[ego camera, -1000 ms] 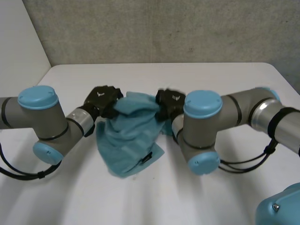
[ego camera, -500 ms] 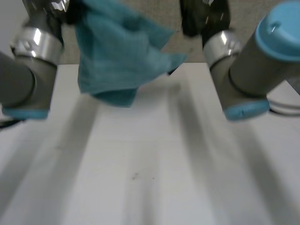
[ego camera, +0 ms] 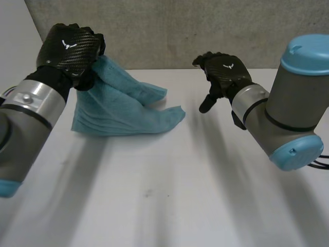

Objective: Fold the laundry

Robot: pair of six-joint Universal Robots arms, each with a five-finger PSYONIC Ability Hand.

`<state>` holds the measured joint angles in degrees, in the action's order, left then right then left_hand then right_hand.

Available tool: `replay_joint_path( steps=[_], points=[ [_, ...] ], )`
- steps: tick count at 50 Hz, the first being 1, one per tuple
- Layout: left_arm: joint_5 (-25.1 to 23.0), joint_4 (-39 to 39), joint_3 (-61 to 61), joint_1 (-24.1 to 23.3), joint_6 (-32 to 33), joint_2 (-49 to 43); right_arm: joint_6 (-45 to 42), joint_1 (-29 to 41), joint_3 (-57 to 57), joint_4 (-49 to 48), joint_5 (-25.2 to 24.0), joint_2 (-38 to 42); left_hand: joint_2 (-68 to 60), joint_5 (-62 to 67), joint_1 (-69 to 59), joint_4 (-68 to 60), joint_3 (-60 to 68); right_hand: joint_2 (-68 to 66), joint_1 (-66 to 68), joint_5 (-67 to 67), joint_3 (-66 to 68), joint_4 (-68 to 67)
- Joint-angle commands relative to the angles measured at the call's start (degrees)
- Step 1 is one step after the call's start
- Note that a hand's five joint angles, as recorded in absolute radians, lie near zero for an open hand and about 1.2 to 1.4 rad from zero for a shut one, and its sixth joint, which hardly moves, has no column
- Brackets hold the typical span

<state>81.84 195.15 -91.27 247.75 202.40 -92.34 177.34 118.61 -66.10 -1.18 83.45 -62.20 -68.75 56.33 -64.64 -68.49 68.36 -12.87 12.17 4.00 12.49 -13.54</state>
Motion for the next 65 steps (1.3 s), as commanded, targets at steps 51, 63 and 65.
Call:
replay_joint_path(
  steps=[51, 63, 65],
  points=[
    [-3.27, -11.10, -5.76, 2.56, 0.10, -4.84, -27.38, -4.17, -12.11, 15.74, -3.82, -18.66, -11.25, 13.67, -15.36, -11.51, 11.64, -67.13, 67.83, 66.00, 67.51, -66.46],
    [0.51, -12.86, 0.55, 1.86, 4.22, -17.16, -33.29, -3.91, -6.32, 20.43, -2.24, -1.96, -11.25, 13.67, -15.36, -11.51, 11.64, -67.13, 67.83, 66.00, 67.51, -66.46],
    [1.30, -12.25, 3.29, 1.86, 5.73, -18.32, -33.20, -3.82, -2.90, 19.47, -0.92, 0.77, -11.25, 13.67, -15.36, -11.51, 11.64, -67.13, 67.83, 66.00, 67.51, -66.46]
  ],
)
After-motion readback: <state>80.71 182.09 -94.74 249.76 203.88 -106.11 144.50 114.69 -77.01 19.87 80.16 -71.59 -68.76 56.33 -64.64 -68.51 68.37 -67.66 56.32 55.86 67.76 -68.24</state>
